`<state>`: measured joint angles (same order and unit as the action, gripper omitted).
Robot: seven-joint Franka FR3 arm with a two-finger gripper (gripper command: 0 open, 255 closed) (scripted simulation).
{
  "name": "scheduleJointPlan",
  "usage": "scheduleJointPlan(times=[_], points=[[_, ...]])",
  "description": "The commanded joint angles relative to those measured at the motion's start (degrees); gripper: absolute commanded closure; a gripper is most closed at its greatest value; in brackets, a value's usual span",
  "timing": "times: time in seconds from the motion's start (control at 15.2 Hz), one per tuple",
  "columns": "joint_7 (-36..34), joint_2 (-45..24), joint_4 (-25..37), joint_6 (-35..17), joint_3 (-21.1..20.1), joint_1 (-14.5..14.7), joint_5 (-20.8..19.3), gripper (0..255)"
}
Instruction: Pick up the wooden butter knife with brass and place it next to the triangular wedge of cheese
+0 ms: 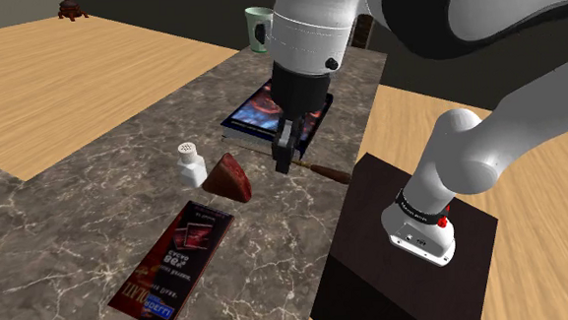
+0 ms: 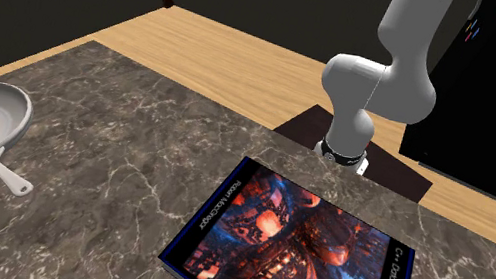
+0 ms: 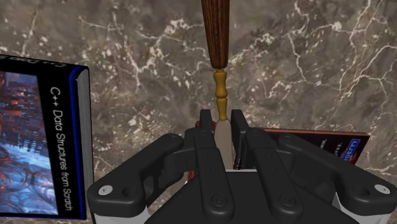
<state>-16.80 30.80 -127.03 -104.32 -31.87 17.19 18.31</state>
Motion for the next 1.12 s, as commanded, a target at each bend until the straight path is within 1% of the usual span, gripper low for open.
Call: scheduleJointPlan(times=[0.0,0.99,1.06], points=[[-0.14,-0.04,1.63,1.62,0.33,-0.12,-0.27,255],[-1.56,-2.23,14.65,12.55,1.87,-1.2,-2.23,255],[-1.12,-3.98,15.81,12.15,1.87,-1.86,-3.0,255]])
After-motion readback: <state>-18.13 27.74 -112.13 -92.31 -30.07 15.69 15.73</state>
